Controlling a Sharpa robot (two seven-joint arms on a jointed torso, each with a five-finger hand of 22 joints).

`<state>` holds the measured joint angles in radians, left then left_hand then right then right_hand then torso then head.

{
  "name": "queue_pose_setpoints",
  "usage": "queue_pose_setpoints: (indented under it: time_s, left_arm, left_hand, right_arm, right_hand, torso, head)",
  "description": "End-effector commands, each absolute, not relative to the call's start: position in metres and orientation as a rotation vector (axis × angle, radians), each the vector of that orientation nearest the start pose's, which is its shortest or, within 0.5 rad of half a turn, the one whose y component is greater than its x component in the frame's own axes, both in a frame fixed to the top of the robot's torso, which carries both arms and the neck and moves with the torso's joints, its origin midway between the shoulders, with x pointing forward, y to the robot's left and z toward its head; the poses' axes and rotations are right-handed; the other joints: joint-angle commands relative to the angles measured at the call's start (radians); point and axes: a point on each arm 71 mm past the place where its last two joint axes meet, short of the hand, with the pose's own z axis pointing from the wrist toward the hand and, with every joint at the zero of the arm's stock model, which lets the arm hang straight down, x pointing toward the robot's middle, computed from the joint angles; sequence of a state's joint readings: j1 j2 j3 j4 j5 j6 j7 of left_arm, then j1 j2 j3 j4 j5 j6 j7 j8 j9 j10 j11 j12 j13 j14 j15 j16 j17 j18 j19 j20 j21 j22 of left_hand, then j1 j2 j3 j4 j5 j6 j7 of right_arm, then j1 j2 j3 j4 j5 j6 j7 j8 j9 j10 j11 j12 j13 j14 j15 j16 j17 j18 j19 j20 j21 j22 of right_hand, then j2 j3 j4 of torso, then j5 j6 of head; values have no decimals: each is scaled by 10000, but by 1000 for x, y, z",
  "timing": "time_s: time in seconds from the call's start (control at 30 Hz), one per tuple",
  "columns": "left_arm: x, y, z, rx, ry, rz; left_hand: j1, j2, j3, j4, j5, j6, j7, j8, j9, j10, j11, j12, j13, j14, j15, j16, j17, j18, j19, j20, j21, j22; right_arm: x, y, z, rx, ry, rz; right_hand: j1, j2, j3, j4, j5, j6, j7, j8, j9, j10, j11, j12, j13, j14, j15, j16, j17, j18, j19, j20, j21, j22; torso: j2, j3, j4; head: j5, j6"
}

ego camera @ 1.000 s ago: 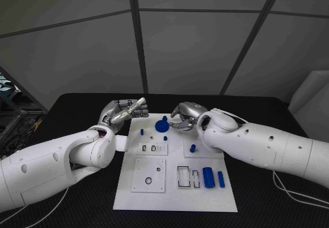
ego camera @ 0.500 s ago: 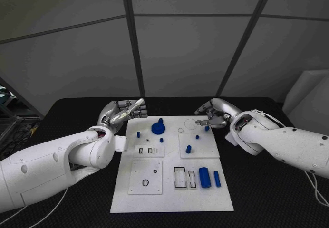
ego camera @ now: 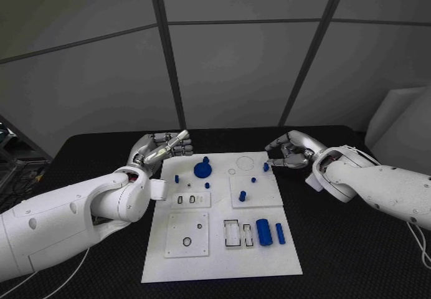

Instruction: Assemble the parts on the task board

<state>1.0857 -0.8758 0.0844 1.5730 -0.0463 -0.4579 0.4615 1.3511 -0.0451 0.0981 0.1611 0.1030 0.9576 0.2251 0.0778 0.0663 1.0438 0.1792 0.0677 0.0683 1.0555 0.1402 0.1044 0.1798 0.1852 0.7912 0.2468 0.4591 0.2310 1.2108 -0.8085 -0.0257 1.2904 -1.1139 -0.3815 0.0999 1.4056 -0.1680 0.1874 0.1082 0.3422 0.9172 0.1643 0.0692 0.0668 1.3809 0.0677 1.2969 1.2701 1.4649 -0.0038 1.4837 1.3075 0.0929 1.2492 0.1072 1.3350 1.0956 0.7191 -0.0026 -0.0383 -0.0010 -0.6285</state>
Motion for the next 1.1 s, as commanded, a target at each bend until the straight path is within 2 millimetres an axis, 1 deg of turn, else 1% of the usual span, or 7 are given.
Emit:
queue_pose_setpoints:
  time_s: [0.03, 0.1, 0.17, 0.53, 0.63, 0.77, 1.1]
  left_arm:
    - [480, 220, -178, -11193, 12530, -15008]
    - [480, 220, -178, -11196, 12533, -15010]
    - [480, 220, -178, -11199, 12536, -15011]
    - [481, 221, -179, -11212, 12521, -14968]
    - [482, 221, -180, -11214, 12520, -14965]
    - [482, 221, -180, -11218, 12521, -14959]
    - [482, 221, -180, -11230, 12521, -14930]
  left_hand:
    - [10, 85, -15, -68, -33, -27, 49, -57, -10, -45, 8, -45, -15, -62, -11, -51, 12, -68, -50, -11, 41, 9]
    - [10, 85, -15, -68, -33, -27, 49, -57, -10, -45, 8, -45, -15, -62, -11, -51, 12, -68, -50, -11, 41, 9]
    - [10, 85, -15, -68, -33, -27, 49, -57, -10, -45, 8, -45, -15, -62, -11, -51, 12, -68, -50, -11, 41, 9]
    - [12, 94, -10, -72, -33, -27, 46, -58, -9, -48, 7, -43, -15, -66, -10, -58, 14, -68, -56, -9, 43, 10]
    - [12, 94, -10, -72, -33, -27, 46, -58, -9, -48, 7, -43, -15, -66, -10, -58, 14, -68, -56, -9, 43, 10]
    - [12, 94, -10, -72, -33, -27, 46, -58, -9, -48, 7, -43, -15, -66, -10, -58, 14, -68, -56, -9, 43, 10]
    - [12, 94, -10, -72, -33, -27, 46, -58, -9, -48, 7, -43, -15, -66, -10, -58, 14, -68, -56, -9, 43, 10]
  right_arm:
    - [531, -252, -184, 1284, 16051, 7873]
    - [532, -253, -187, 1287, 16169, 7824]
    - [533, -254, -191, 1250, 16323, 7696]
    - [533, -256, -206, 1116, 16712, 7383]
    - [534, -256, -207, 1130, 16716, 7341]
    - [535, -255, -208, 1173, 16736, 7271]
    - [538, -251, -211, 1238, 16840, 7190]
  right_hand:
    - [130, 14, -53, -40, -32, -83, -1, -43, -14, -24, 66, -44, 4, 583, 37, -35, 402, 59, 69, 20, -33, 9]
    - [144, 20, -63, -53, -43, -101, -4, -45, -14, -29, 65, -50, -2, 584, 38, -33, 407, 59, 70, 23, -34, 8]
    - [194, 23, -85, -100, -54, -129, -7, -42, -11, -39, 62, -60, -11, 583, 37, -36, 403, 60, 73, 25, -35, 10]
    - [285, 54, -126, -195, -55, -75, -2, 12, 14, -21, 64, -33, 18, 595, 38, -16, 459, 55, 93, 28, -25, 34]
    - [288, 119, -131, -206, -56, -17, 2, 46, 28, -2, 66, -12, 39, 602, 40, -6, 486, 53, 107, 30, -18, 49]
    - [257, 258, -138, -213, -71, 147, -7, 130, 55, 48, 58, 49, 98, 622, 37, 27, 564, 44, 149, 30, 9, 98]
    - [197, 526, -84, -247, -188, 549, -62, 296, 86, 184, 9, 225, 276, 659, -1, 93, 717, 18, 255, 2, 86, 238]
  torso:
    - [6, -12, 14]
    - [7, -22, 28]
    - [11, -32, 20]
    - [9, -26, -18]
    - [7, -31, -3]
    - [15, -28, 12]
    - [8, -20, -1]
  head:
    - [-51, -15]
    - [-65, -19]
    - [-42, -24]
    - [16, -91]
    - [-1, -104]
    - [-79, -140]
    - [-2, -198]
